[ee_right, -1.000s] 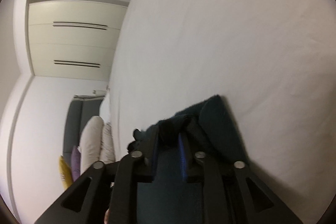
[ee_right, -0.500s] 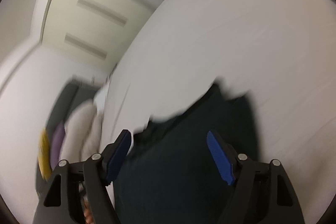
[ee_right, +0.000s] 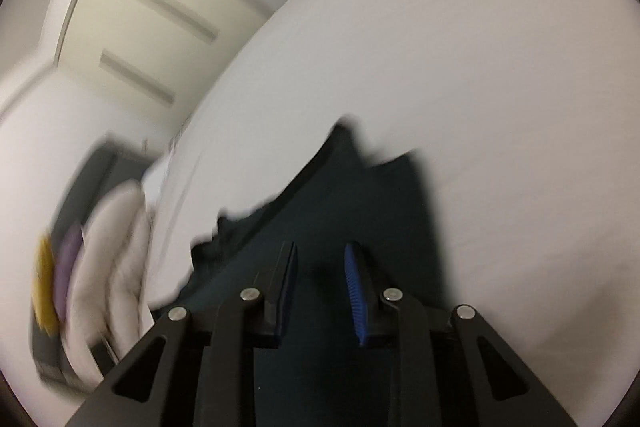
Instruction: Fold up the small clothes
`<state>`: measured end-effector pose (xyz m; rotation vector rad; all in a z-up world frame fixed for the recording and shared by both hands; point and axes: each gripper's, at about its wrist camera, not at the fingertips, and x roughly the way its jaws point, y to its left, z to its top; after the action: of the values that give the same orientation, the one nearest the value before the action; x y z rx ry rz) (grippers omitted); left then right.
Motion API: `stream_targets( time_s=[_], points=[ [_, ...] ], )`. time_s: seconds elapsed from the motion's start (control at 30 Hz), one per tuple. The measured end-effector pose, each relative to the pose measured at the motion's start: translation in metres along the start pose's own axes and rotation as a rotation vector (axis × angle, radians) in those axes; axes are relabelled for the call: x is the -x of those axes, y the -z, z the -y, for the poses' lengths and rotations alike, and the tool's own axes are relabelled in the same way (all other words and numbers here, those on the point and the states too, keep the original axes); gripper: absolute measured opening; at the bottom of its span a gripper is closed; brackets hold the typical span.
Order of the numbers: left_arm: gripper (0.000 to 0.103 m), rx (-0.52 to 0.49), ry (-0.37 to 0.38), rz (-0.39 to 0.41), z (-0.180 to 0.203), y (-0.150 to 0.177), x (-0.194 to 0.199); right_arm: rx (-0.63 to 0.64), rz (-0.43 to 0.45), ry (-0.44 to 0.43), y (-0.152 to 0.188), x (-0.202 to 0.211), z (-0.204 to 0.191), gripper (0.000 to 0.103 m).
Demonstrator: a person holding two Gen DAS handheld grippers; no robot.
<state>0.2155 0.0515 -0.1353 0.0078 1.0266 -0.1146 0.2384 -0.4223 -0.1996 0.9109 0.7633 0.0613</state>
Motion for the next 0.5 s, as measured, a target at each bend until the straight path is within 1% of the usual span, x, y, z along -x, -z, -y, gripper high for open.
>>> stream_targets(
  time_s=[0.03,0.07,0.13,0.17,0.23,0.27,0.3,0.33,0.37,0.4,0.43,0.5],
  points=[
    [0.079,-0.005,-0.004,0.004,0.001,-0.001,-0.003,-0.023,0.03,0.021,0.0,0.009,0.003,0.035],
    [0.08,-0.005,-0.005,0.006,0.002,0.0,-0.004,-0.019,0.039,0.012,0.001,0.015,0.001,0.037],
    [0.08,-0.004,-0.008,0.007,0.002,0.006,0.0,0.017,0.027,-0.044,0.009,0.021,-0.015,0.037],
    [0.08,-0.006,-0.011,0.007,0.003,0.006,0.0,0.048,0.009,-0.094,0.015,0.022,-0.028,0.037],
    [0.08,-0.009,-0.016,0.008,0.01,0.004,-0.007,0.136,-0.047,-0.196,0.036,0.02,-0.059,0.039],
    [0.081,-0.009,-0.016,0.009,0.009,0.002,-0.008,0.174,-0.078,-0.231,0.046,0.016,-0.07,0.043],
    [0.081,-0.01,-0.017,0.01,0.009,0.002,-0.008,0.219,-0.124,-0.261,0.061,0.009,-0.085,0.044],
    [0.081,-0.011,-0.019,0.012,0.01,0.001,-0.01,0.253,-0.166,-0.279,0.074,0.003,-0.095,0.045],
    [0.081,-0.014,-0.021,0.014,0.011,0.001,-0.011,0.295,-0.229,-0.304,0.094,-0.006,-0.107,0.045],
    [0.081,-0.017,-0.024,0.015,0.014,0.0,-0.015,0.321,-0.266,-0.32,0.107,-0.01,-0.114,0.045],
    [0.081,-0.019,-0.026,0.017,0.016,-0.001,-0.017,0.353,-0.308,-0.334,0.124,-0.017,-0.119,0.047],
    [0.081,-0.022,-0.029,0.02,0.015,-0.001,-0.017,0.39,-0.37,-0.321,0.148,-0.028,-0.114,0.049]
  ],
)
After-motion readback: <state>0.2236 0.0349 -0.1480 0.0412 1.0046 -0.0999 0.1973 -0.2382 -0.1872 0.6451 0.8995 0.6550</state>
